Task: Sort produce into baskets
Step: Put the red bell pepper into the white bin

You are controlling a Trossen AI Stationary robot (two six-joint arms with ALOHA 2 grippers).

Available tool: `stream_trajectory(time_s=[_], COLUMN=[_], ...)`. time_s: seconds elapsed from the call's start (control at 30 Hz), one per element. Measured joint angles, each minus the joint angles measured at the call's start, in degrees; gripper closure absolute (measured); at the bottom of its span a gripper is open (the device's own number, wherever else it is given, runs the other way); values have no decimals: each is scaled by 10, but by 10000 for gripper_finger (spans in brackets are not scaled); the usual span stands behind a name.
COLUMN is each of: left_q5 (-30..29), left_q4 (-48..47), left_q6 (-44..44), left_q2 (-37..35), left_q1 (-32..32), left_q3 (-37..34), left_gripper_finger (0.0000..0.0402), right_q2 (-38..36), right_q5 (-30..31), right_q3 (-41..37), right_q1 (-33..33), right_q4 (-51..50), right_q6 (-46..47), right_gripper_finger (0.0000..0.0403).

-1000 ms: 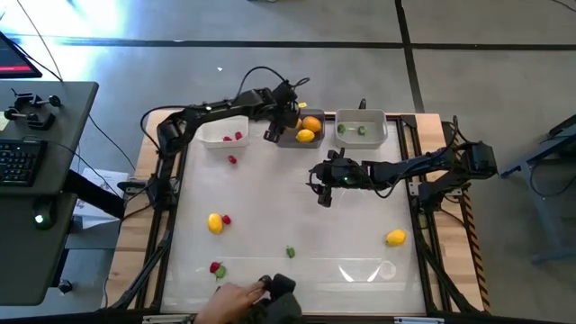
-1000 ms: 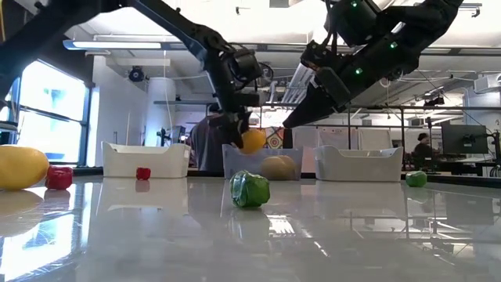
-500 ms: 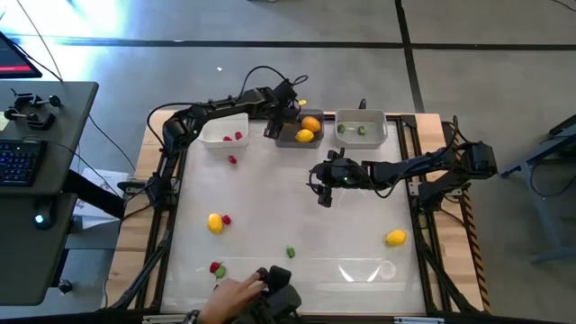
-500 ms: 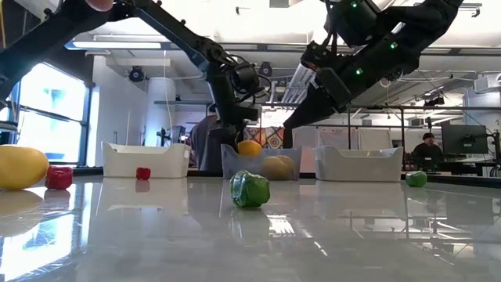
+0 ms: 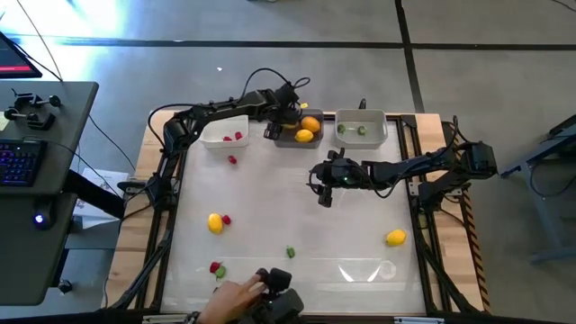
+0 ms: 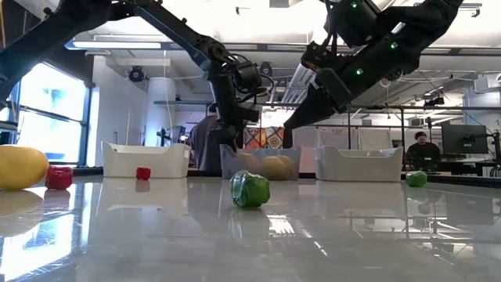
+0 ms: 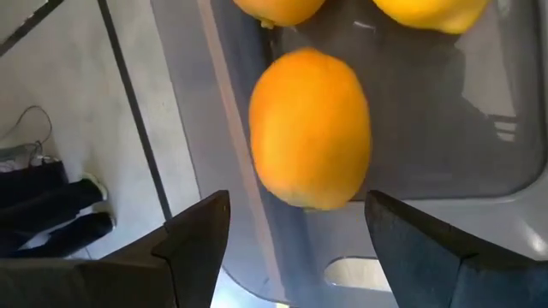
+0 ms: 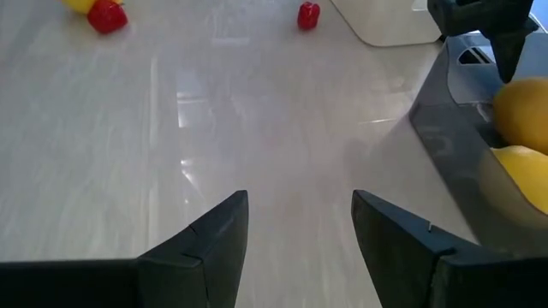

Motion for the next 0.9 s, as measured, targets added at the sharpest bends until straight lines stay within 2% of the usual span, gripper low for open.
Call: stream_trajectory(time_s=[0.37, 0.5, 0.73, 0.8, 0.9], left_q5=[-22, 69, 212, 266, 302], left_q4=[-2, 0, 29, 49, 116], left_q6=[-12, -61, -130, -139, -139], left_q2=[-15, -46, -96, -115, -150], left_q1=[-6, 10, 38, 40, 35], left_q3=[0, -1, -8, -34, -106], left_gripper_finger=[153, 184, 281, 314, 363], right_q2=[0, 0, 0, 4, 19], right_q5=[0, 2, 48, 55, 56], right_q3=[0, 0, 0, 0, 0], right_q1=[0, 0, -1, -2, -3], right_q4=[-7, -3, 20, 30, 50], right_q6=[0, 12, 3, -1, -7], right_gripper_finger=[201, 201, 202, 207, 231])
